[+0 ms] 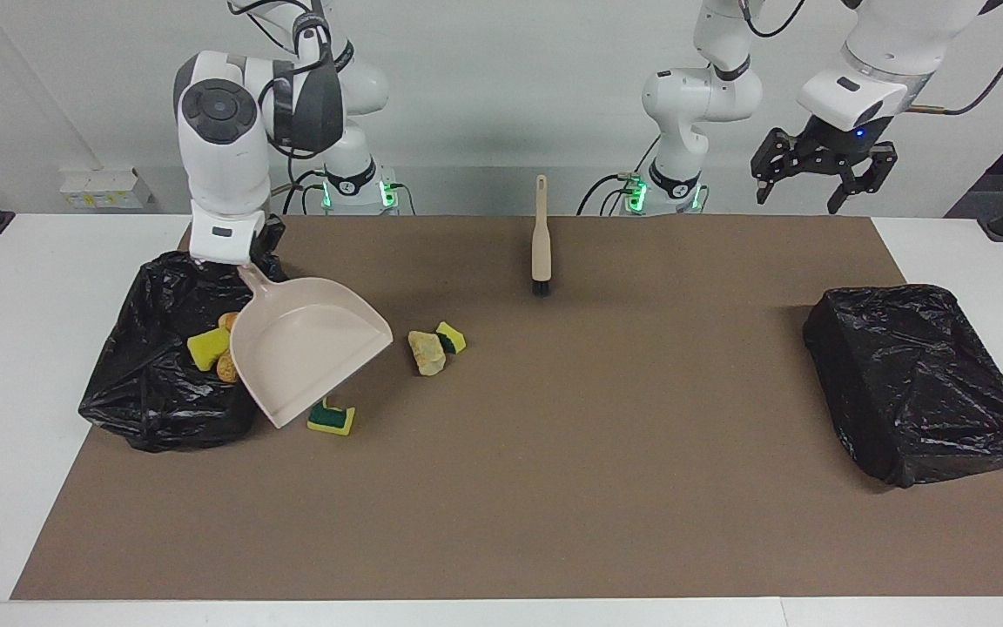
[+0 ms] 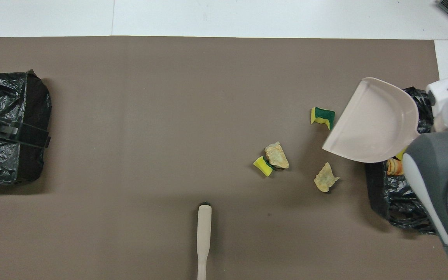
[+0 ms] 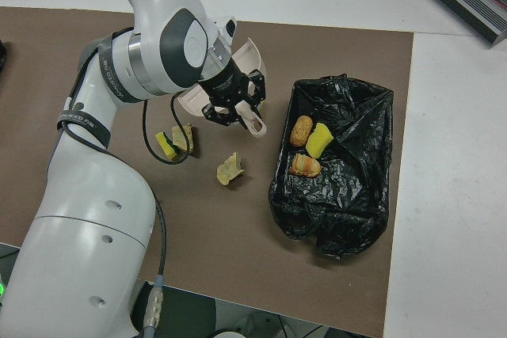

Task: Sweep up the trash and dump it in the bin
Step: 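Bring the emptied dustpan back toward the table center with the right gripper, then lower the dustpan onto the table and open the right gripper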

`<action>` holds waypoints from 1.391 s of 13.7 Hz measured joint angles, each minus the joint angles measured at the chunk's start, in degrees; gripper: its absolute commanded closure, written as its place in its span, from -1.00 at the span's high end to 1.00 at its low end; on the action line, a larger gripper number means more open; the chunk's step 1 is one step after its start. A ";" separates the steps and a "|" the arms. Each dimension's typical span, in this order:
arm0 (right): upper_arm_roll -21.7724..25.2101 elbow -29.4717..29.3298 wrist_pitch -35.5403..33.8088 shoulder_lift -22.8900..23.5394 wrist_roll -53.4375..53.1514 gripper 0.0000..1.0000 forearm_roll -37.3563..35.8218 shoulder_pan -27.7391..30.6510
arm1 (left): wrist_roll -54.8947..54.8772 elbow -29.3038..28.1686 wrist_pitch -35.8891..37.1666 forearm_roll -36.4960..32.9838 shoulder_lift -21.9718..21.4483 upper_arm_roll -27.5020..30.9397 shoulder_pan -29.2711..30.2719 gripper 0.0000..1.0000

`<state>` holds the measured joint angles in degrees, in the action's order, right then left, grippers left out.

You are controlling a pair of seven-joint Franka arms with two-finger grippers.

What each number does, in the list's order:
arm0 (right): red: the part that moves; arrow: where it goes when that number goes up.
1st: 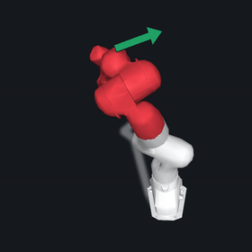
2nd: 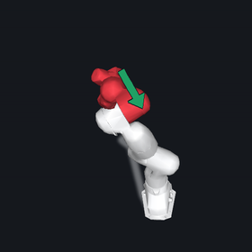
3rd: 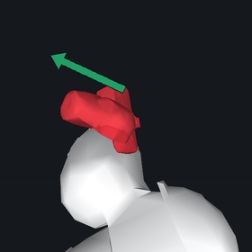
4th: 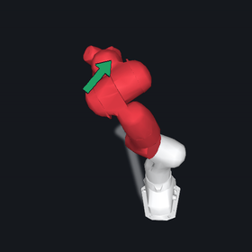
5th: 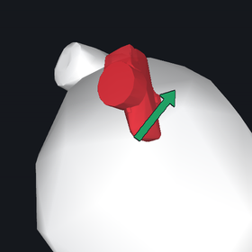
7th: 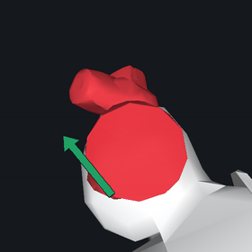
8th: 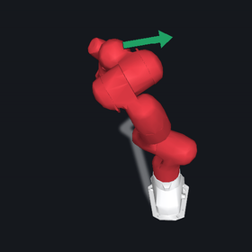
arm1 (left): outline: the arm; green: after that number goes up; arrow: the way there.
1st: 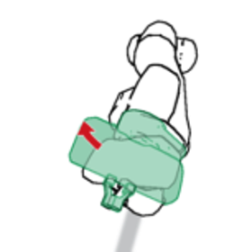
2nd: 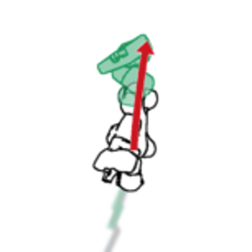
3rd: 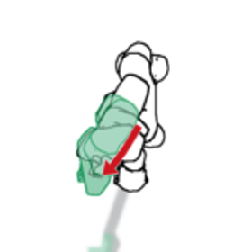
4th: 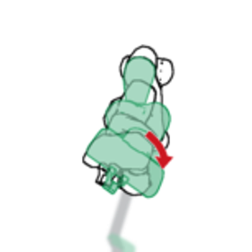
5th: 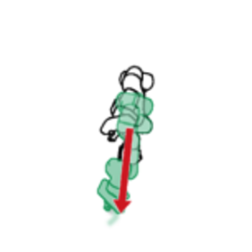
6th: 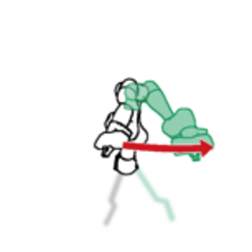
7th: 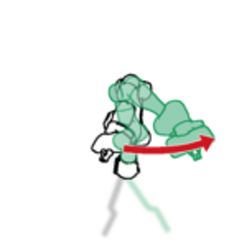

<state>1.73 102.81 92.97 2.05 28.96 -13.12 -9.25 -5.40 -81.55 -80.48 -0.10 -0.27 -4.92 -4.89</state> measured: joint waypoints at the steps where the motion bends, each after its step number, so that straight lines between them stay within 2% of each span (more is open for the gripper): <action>1: -0.02 -0.27 0.23 0.68 -5.85 -1.00 2.65 -1.84 | 0.00 0.04 -0.03 0.00 0.00 0.00 0.04 1.00; 3: -0.07 -1.50 0.92 2.82 -18.29 -1.00 7.62 -6.02 | 0.00 0.04 -0.03 0.00 0.01 0.02 0.27 1.00; 7: -0.13 -3.08 6.48 6.44 -36.95 -1.00 14.10 -14.79 | 0.00 0.04 -0.03 0.00 0.01 -0.03 0.66 1.00; 11: -0.15 -5.35 11.31 11.48 -53.72 -1.00 16.74 -22.05 | 0.00 0.04 -0.03 0.00 0.03 -0.06 1.52 1.00; 16: -0.10 -9.74 18.44 21.34 -61.37 -1.00 20.69 -28.01 | -0.06 0.04 -0.04 0.00 0.04 -0.24 3.24 1.00; 19: -0.05 -9.99 22.60 24.30 -65.49 -1.00 25.37 -29.43 | -0.12 0.04 -0.04 0.00 0.04 -0.98 3.85 1.00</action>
<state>1.68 92.82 115.57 26.34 -36.53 12.24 -38.68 -5.52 -81.51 -80.52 -0.10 -0.23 -5.90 -1.04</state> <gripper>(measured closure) 0.674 0.000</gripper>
